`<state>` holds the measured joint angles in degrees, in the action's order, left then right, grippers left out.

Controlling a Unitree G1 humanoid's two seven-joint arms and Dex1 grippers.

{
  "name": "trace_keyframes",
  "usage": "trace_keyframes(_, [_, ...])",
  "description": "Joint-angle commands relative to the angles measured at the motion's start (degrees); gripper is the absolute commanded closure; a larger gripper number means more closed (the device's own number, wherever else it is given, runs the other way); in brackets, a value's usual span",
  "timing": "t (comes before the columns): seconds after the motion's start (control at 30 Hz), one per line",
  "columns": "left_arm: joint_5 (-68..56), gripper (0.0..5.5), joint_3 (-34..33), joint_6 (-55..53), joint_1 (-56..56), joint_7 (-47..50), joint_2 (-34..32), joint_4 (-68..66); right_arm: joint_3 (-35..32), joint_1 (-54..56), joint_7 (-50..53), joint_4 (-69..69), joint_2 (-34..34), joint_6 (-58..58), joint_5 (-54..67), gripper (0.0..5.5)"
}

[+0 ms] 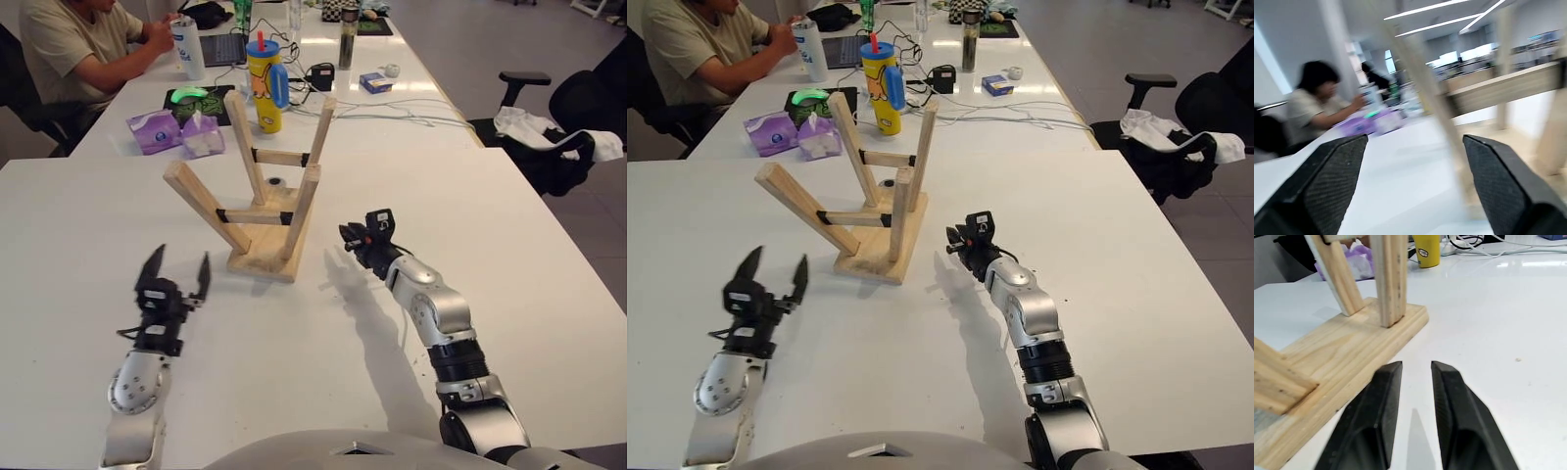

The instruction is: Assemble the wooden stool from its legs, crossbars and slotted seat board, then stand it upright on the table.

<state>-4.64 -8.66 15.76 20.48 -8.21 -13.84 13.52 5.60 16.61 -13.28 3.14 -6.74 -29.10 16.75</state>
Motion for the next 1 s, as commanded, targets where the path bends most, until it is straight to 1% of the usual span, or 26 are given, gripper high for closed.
trace_keyframes(0.03, [-2.4,1.86,-4.6,-8.3,-10.9,3.7,-0.8,-8.0,0.5,-0.5,-0.1,-0.8,1.6,-1.3,-0.3,4.4])
trace_keyframes(0.17, [-1.3,1.86,-2.3,-13.2,-25.1,1.7,-2.8,-17.5,0.3,0.9,-0.3,-0.6,2.7,-1.6,-0.4,4.4])
trace_keyframes(0.27, [-0.3,1.86,1.3,-17.0,-30.1,-1.0,-2.6,-22.1,1.0,1.4,-0.7,-1.0,3.2,-2.3,-0.6,4.4])
trace_keyframes(0.43, [0.0,1.86,5.4,-18.9,-26.0,-2.8,-0.3,-17.9,1.9,1.5,0.0,-4.0,4.0,-5.0,-0.7,4.4])
trace_keyframes(0.5, [0.8,1.86,6.7,-20.3,-24.4,-1.8,0.7,-15.4,1.9,1.7,1.0,-4.5,5.1,-5.4,-0.8,4.4])
trace_keyframes(0.63, [2.1,1.86,6.6,-23.3,-24.0,1.7,2.6,-13.7,2.2,1.9,1.3,-2.9,6.4,-4.6,-1.5,4.4])
trace_keyframes(0.77, [3.9,1.86,8.4,-26.1,-23.9,3.4,4.1,-10.9,0.7,3.0,2.4,-1.9,5.8,-3.8,-2.8,4.4])
trace_keyframes(0.83, [4.5,1.86,6.7,-27.3,-23.2,5.4,4.1,-10.1,0.5,2.9,2.6,-2.3,5.0,-3.1,-4.0,4.4])
trace_keyframes(0.9, [3.7,1.86,2.8,-25.4,-22.2,8.0,4.5,-6.9,-1.0,1.8,3.1,-3.6,4.9,-2.8,-3.5,4.4])
trace_keyframes(1.0, [5.7,1.86,0.6,-23.7,-21.4,10.9,4.3,2.3,-6.9,0.1,5.9,-7.6,6.1,0.3,-1.4,4.4])
